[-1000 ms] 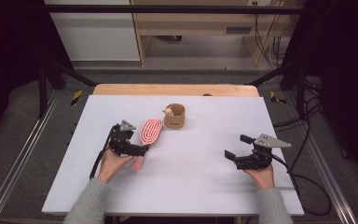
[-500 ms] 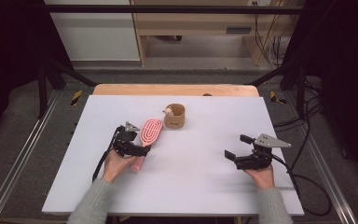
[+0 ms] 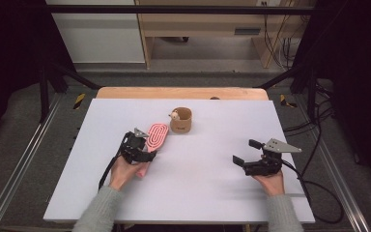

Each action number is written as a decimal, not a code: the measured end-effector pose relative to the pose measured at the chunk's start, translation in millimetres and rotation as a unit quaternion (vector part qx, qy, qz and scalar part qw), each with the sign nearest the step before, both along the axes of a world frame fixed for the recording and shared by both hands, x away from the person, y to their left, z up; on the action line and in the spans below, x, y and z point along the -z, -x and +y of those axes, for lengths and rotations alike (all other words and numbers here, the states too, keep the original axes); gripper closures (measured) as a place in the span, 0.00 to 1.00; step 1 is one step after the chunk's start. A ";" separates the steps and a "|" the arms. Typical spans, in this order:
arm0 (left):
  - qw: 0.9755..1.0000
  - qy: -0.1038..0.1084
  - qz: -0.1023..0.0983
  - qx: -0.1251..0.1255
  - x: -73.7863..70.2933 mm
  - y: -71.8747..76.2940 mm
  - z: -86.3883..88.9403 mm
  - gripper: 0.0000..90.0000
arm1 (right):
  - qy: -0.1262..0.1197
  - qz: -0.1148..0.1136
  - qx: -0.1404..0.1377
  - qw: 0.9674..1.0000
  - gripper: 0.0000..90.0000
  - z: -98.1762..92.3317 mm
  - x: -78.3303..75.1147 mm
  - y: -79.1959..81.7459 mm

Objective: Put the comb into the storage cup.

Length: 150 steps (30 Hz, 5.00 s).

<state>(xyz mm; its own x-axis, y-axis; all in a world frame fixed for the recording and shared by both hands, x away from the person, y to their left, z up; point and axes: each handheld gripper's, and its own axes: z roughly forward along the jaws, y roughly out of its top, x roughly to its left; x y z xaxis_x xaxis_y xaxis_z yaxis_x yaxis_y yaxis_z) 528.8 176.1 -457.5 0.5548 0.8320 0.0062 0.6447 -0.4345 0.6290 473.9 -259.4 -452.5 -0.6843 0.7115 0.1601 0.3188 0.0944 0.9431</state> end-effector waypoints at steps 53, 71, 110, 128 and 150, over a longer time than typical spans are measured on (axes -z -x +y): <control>0.999 -0.036 0.036 0.001 0.4 -4.7 -4.6 0.75 | -0.001 0.001 0.001 1.000 0.00 0.1 0.2 -0.4; 0.999 -0.029 0.014 0.008 -9.0 9.0 5.7 0.77 | -0.001 0.001 0.001 1.000 0.00 0.1 0.2 -0.4; 0.997 0.023 -0.069 -0.005 -27.3 46.8 33.8 0.76 | -0.009 0.014 0.010 1.000 0.01 8.1 -1.9 -2.0; 0.996 0.036 -0.083 0.004 -27.2 53.4 22.4 0.76 | -0.013 0.009 -0.001 1.000 0.01 30.1 -12.0 0.7; 0.994 0.042 -0.099 0.019 -29.2 64.0 0.4 0.76 | -0.020 0.020 -0.005 1.000 0.02 52.4 -17.7 1.6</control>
<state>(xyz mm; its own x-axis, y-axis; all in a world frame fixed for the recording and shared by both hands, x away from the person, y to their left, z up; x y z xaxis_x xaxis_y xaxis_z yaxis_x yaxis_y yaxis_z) 464.9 176.5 -428.3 0.5805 0.8128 0.0493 0.4892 -0.3965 0.7769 472.3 -207.0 -434.7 -0.6829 0.6978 0.2162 0.3565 0.0600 0.9324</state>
